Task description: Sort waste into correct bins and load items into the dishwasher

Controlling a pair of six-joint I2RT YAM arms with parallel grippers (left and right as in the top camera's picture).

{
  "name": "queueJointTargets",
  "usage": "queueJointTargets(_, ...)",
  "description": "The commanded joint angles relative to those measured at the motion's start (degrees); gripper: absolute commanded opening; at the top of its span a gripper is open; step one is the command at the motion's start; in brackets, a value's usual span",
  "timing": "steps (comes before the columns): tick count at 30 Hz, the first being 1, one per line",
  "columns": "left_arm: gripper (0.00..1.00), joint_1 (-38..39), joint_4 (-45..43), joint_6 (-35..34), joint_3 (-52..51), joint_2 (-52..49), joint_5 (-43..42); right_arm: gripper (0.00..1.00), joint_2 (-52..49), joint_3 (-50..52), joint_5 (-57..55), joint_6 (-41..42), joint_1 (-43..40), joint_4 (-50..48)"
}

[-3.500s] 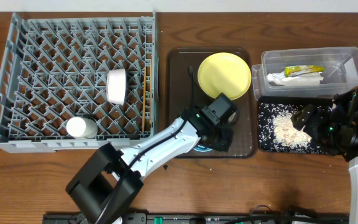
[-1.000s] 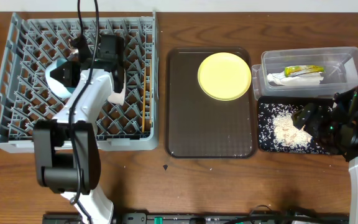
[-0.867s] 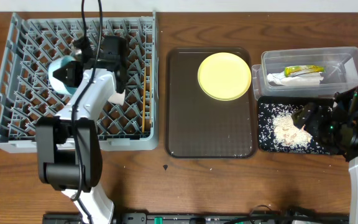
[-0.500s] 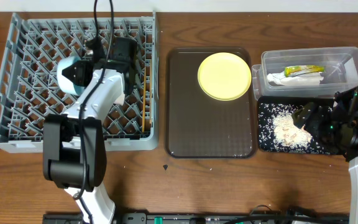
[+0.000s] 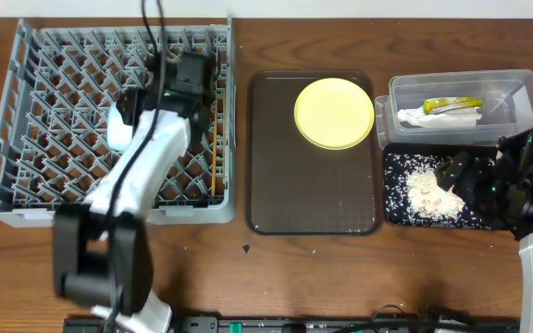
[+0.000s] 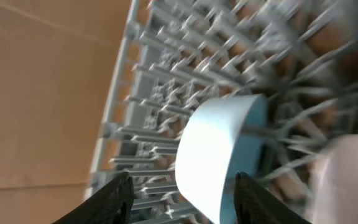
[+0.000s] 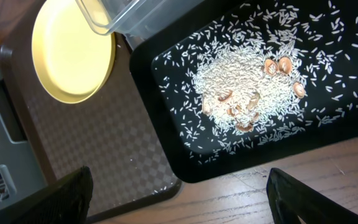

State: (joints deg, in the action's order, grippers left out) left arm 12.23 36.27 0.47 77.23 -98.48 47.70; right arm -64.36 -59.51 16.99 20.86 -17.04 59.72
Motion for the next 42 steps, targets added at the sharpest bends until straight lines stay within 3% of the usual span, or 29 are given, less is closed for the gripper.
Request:
queueJointTargets(1, 0.53, 0.13, 1.70, -1.25, 0.26, 9.16, -20.31, 0.87, 0.59, -0.42, 0.39, 0.31, -0.52, -0.07)
queueJointTargets(3, 0.53, 0.13, 2.23, -3.65, 0.26, 11.58, -30.53, 0.87, 0.59, -0.42, 0.39, 0.31, -0.52, 0.00)
queueJointTargets(5, 0.53, 0.44, 0.44, -6.75, 0.24, 12.46, -52.78, 0.87, 0.59, -0.42, 0.39, 0.31, -0.52, 0.02)
queueJointTargets(7, 0.53, 2.03, -2.10, -9.01, 0.24, 11.06, -58.97, 0.87, 0.59, -0.42, 0.39, 0.33, -0.52, 0.02)
queueJointTargets(14, 0.53, 15.04, -13.09, -16.90, 0.24, 0.15, -59.41, 0.87, 0.59, -0.42, 0.39, 0.33, -0.52, 0.04)
queueJointTargets(16, 0.53, 18.34, -16.79, -22.12, 0.26, -5.60, -58.66, 0.88, 0.59, -0.42, 0.42, 0.33, -0.52, 0.09)
queueJointTargets(21, 0.53, 20.00, -22.75, -36.00, 0.26, -15.78, -58.69, 0.88, 0.59, -0.42, 0.44, 0.33, -0.52, 0.61)
queueJointTargets(25, 0.54, 19.93, -25.16, -41.55, 0.26, -20.44, -58.64, 0.88, 0.59, -0.42, 0.42, 0.33, -0.52, 0.90)
queueJointTargets(30, 0.50, 19.93, -25.90, -41.72, 0.26, -23.67, -58.49, 0.88, 0.59, -0.42, 0.42, 0.33, -0.52, 0.96)
queueJointTargets(31, 0.44, 19.93, -25.86, -41.70, 0.26, -24.04, -58.42, 0.88, 0.59, -0.42, 0.44, 0.33, -0.52, 1.03)
queueJointTargets(33, 0.19, 19.93, -23.50, -41.40, 0.26, -24.33, -58.36, 0.87, 0.59, -0.42, 0.44, 0.33, -0.52, 1.60)
queueJointTargets(34, 0.13, 19.93, -21.86, -41.05, 0.26, -24.33, -57.99, 0.87, 0.59, -0.42, 0.42, 0.31, -0.52, 1.86)
queueJointTargets(38, 0.08, 19.76, -15.15, -36.17, 0.26, -24.06, -57.24, 0.87, 0.61, -0.42, 0.57, -0.66, -0.48, 2.16)
queueJointTargets(42, 0.08, 18.84, -6.14, -30.86, 0.26, -19.37, -55.01, 0.83, 0.59, -0.24, 9.99, -9.03, 3.41, 1.22)
